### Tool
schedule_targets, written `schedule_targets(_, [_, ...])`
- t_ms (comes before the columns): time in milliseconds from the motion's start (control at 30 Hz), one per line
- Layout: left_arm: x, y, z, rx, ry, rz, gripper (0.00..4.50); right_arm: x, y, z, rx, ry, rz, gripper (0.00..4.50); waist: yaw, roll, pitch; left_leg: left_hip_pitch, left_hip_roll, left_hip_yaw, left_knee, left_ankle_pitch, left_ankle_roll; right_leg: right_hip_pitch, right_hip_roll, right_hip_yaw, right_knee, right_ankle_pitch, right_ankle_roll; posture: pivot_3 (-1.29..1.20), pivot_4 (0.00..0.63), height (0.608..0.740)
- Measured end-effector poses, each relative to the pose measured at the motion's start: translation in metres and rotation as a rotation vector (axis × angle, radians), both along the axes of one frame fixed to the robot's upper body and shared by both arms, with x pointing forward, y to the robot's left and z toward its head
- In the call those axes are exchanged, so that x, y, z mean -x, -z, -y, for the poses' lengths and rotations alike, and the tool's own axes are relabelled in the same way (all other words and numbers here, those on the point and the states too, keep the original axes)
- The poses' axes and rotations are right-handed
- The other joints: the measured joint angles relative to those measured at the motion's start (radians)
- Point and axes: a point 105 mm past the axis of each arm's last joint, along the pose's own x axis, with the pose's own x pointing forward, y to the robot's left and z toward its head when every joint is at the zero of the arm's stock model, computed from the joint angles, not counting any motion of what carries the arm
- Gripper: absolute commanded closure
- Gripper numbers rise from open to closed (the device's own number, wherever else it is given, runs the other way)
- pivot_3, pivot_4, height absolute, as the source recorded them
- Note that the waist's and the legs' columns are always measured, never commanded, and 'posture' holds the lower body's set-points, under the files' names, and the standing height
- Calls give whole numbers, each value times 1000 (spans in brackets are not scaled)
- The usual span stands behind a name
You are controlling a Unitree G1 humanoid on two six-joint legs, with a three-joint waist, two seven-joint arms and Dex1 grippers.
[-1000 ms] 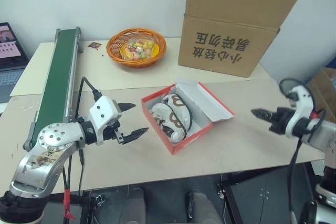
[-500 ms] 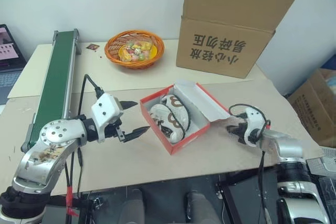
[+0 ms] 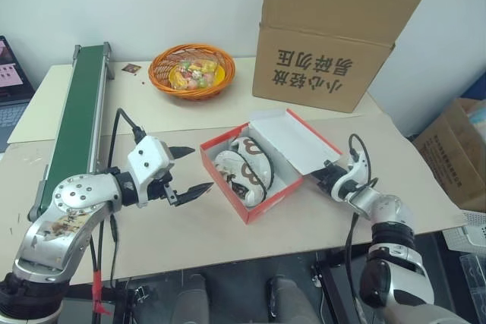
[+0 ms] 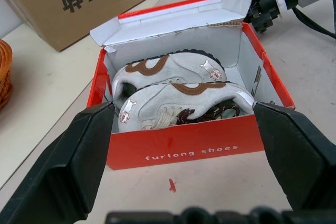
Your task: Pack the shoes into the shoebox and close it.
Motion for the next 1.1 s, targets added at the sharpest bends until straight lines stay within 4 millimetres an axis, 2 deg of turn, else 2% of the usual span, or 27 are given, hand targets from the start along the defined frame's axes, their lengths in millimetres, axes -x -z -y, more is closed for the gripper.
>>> schedule_targets(133, [0,1,0,-2,1,-2,0,-3,-28,-11,-150,-4,124,4444,3,2,1,-1,0,0,-1,1,1,-1,0,0,0,0,0,0,150,709])
schedule_targets(300, [1,0,1,-3,4,-1,0,13,-97,-27,-196,-92,461,4444,9,5,3,-2,0,0,-1,0,0,-1,0,0,0,0,0,0,150,709])
schedule_targets(400, [1,1,1,-4,6,-3,0,42,-128,-41,-174,-227,669,4444,15,5,3,-2,0,0,-1,0,-1,-2,0,0,0,0,0,0,150,709])
schedule_targets(433, [2,1,2,-4,7,-5,0,58,-141,-51,-160,-321,757,4444,16,6,3,-2,0,0,-1,-1,-1,-2,-1,0,0,0,0,0,150,709])
schedule_targets(500, [2,1,2,-4,10,-7,0,75,-155,-67,-67,-483,840,4444,17,6,3,-2,0,0,0,-1,-2,-2,-1,0,0,0,0,0,150,709])
schedule_targets(533, [2,1,3,-5,11,-7,0,82,-156,-75,16,-566,852,4444,17,6,3,-2,0,0,-1,-2,-3,-3,-2,0,0,0,0,0,150,709])
schedule_targets(600, [2,1,3,-5,12,-6,0,95,-146,-92,286,-776,837,4444,17,6,3,-2,0,1,-1,-2,-4,-4,-3,-1,-2,-1,-1,0,150,709])
schedule_targets(667, [2,1,3,-5,13,-6,0,100,-123,-106,510,-937,785,4444,17,5,3,-2,0,1,-1,-3,-4,-5,-3,-2,-2,-1,-2,0,150,709])
schedule_targets(700, [2,1,3,-5,13,-4,0,95,-108,-110,670,-994,754,4444,16,5,3,-2,0,1,-2,-3,-4,-7,-3,-2,-2,-1,-2,0,150,709])
schedule_targets(767, [3,0,4,-6,16,-3,0,74,-97,-111,863,-975,727,4444,14,5,3,-5,0,2,-1,-3,-4,-9,-4,-1,-1,0,-2,0,150,709])
schedule_targets(833, [3,0,4,-6,18,-2,0,45,-110,-110,994,-861,749,4444,15,5,3,-8,0,2,-1,-2,-4,-13,-3,-1,1,1,-2,0,150,709])
schedule_targets(900, [4,0,4,-6,18,-3,0,26,-141,-116,1038,-740,826,4444,17,5,4,-12,0,2,0,-1,-2,-15,-1,-1,1,1,-1,0,150,709])
schedule_targets(1000, [4,0,4,-6,16,-3,0,19,-171,-127,1011,-655,919,4444,20,5,3,-13,0,1,0,3,4,-15,-1,-1,2,3,2,0,150,709])
schedule_targets(1100, [3,1,4,-6,12,-6,0,19,-172,-135,977,-639,927,4444,29,5,4,-14,0,1,1,3,4,-15,-2,-1,2,3,0,0,150,709])
